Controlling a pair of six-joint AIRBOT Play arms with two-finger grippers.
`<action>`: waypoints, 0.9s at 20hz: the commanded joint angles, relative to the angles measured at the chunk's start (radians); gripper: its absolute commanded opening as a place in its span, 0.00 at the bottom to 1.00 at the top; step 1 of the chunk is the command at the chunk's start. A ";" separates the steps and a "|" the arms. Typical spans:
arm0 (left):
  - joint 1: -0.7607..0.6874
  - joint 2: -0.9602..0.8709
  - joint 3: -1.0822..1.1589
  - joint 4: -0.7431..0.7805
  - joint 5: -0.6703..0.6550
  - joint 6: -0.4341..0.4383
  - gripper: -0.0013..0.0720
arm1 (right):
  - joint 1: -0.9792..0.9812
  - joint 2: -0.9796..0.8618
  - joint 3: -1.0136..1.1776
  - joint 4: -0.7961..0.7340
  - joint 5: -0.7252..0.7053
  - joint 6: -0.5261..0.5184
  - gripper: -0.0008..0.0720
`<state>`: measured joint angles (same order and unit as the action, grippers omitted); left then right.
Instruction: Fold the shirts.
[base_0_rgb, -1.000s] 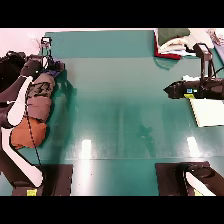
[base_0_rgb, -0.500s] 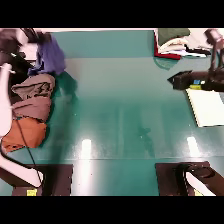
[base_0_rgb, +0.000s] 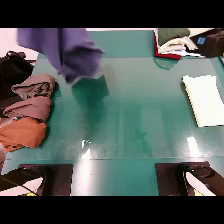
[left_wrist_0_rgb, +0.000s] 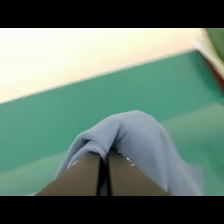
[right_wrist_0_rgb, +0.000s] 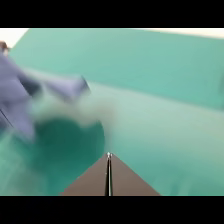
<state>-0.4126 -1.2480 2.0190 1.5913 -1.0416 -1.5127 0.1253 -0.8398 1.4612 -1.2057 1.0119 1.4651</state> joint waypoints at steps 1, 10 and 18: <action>-0.238 -0.004 -0.099 -0.105 -0.051 0.014 0.05 | 0.000 0.000 0.052 -0.001 -0.004 0.000 0.04; -0.224 -0.187 -0.159 -0.211 -0.005 -0.066 0.80 | 0.000 0.000 0.051 -0.001 0.032 -0.001 0.04; 0.309 -0.261 -0.388 -0.376 -0.145 -0.105 0.80 | 0.000 -0.001 0.051 -0.001 0.038 0.000 0.04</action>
<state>-0.2436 -1.4788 1.7306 1.3071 -1.1419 -1.6108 0.1253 -0.8398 1.5116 -1.2068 1.0477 1.4647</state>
